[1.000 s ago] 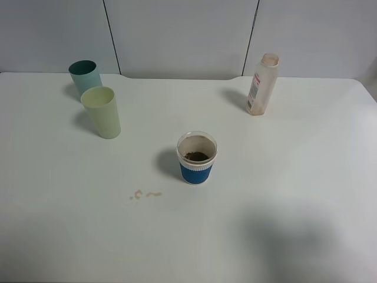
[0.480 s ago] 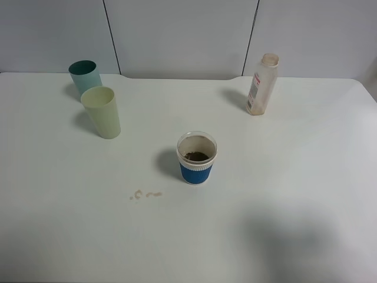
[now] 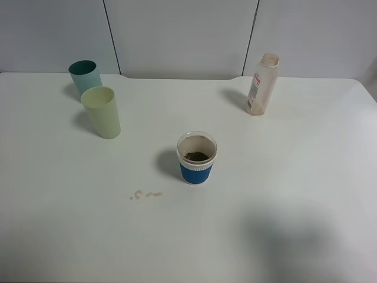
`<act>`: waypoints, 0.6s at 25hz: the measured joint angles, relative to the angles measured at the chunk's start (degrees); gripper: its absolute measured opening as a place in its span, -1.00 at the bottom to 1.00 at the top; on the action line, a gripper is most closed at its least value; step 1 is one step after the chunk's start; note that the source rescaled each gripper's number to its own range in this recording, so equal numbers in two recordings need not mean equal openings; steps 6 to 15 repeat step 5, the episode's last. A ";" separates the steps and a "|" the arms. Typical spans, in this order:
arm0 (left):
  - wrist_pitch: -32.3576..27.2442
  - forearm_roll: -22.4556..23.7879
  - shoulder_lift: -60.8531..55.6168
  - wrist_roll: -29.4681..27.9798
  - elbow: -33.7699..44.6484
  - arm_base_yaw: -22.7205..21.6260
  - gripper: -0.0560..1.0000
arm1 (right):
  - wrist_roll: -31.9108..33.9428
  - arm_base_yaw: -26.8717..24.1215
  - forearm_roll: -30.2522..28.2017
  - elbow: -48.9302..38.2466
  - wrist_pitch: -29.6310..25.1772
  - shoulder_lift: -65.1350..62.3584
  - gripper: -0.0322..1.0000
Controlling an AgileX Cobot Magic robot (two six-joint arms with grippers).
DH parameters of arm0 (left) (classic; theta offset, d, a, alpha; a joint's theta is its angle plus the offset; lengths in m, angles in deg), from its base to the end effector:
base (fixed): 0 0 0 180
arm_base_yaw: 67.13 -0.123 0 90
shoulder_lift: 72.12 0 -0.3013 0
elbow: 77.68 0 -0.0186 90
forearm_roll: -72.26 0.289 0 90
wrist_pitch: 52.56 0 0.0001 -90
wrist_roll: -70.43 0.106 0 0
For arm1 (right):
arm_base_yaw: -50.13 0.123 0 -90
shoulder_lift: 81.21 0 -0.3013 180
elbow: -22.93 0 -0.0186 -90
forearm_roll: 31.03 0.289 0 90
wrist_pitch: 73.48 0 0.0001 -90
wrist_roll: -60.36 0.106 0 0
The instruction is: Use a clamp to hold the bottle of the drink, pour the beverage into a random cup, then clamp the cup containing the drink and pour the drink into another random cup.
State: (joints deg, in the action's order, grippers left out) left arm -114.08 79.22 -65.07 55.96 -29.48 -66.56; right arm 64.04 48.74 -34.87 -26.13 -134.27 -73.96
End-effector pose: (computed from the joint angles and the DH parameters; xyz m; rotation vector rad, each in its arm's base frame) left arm 0.0221 0.0111 0.2927 -0.2538 2.0162 -0.0201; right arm 0.0253 -0.0068 0.2886 0.0935 2.0403 -0.0552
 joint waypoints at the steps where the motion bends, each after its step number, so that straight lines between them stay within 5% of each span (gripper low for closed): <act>1: 0.00 0.00 0.00 0.00 0.00 0.00 0.89 | 0.00 0.00 0.00 0.00 0.00 0.00 1.00; 15: 0.00 0.00 0.00 0.00 0.00 0.00 0.89 | 0.00 0.00 0.00 0.00 0.00 0.00 1.00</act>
